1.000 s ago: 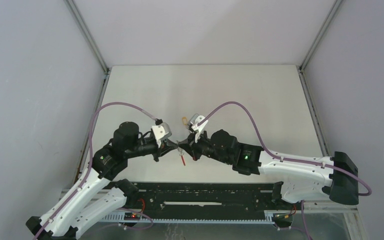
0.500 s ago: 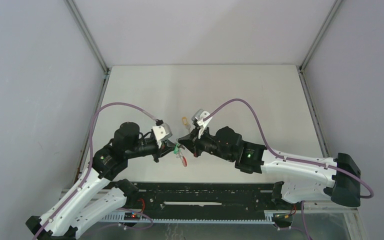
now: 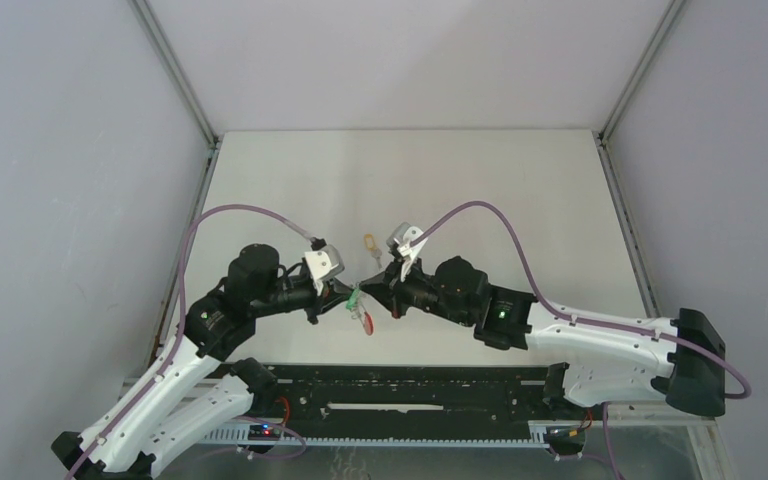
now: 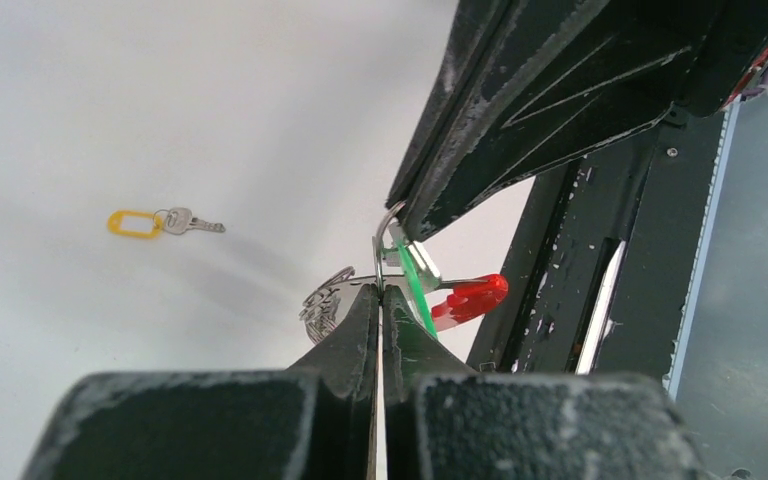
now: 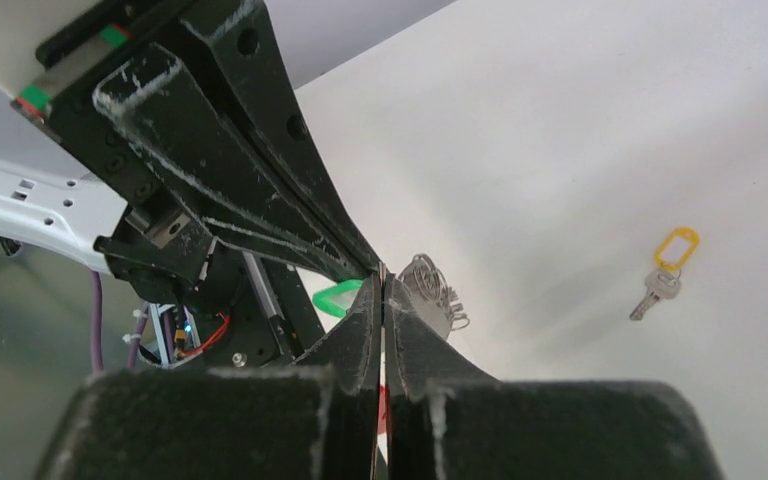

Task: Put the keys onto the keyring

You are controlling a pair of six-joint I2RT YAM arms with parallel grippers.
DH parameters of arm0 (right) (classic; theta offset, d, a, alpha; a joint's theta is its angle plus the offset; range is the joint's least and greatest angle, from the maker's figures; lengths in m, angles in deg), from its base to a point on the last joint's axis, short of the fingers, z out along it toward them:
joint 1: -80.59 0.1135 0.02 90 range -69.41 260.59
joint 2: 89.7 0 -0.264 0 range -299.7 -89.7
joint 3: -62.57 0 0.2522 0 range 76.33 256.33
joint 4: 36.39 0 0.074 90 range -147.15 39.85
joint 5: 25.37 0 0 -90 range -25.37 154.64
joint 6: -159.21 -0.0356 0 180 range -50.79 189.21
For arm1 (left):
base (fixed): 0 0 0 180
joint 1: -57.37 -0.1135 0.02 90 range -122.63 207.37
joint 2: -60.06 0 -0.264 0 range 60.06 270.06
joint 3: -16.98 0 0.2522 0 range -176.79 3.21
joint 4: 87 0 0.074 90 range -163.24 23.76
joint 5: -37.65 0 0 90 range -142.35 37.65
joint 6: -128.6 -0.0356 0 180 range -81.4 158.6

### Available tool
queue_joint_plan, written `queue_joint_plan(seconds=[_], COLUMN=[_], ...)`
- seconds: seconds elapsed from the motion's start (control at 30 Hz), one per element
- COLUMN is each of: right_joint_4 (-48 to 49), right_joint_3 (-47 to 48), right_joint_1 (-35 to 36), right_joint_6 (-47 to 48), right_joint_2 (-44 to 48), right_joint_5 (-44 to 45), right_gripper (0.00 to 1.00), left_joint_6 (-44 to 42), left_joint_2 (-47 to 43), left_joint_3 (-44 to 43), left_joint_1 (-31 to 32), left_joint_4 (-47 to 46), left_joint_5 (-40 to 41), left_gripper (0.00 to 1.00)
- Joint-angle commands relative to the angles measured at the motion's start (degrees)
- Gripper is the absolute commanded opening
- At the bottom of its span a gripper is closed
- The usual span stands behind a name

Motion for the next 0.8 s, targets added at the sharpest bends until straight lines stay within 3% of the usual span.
queue_joint_plan(seconds=[0.0, 0.3, 0.63, 0.77], right_joint_4=[1.00, 0.28, -8.59, -7.65], right_joint_3=[-1.62, -2.87, -4.00, -4.01], right_joint_1=[-0.43, -0.87, -4.58, -4.12], right_joint_6=[-1.34, -1.24, 1.90, 2.49], right_joint_2=[3.40, 5.81, 15.63, 14.49], right_joint_5=[0.09, 0.62, 5.17, 3.87], right_gripper=[0.00, 0.00, 0.00, 0.00], left_joint_6=[2.00, 2.52, 2.26, 2.33], left_joint_2=[-0.54, -0.47, -1.02, -0.89], left_joint_3=[-0.14, -0.44, -0.42, -0.69], left_joint_1=[0.36, 0.38, 0.38, 0.37], left_joint_4=[-3.83, -4.30, -4.09, -4.09], left_joint_5=[1.27, 0.83, -0.20, -0.15], left_gripper=[0.00, 0.00, 0.00, 0.00])
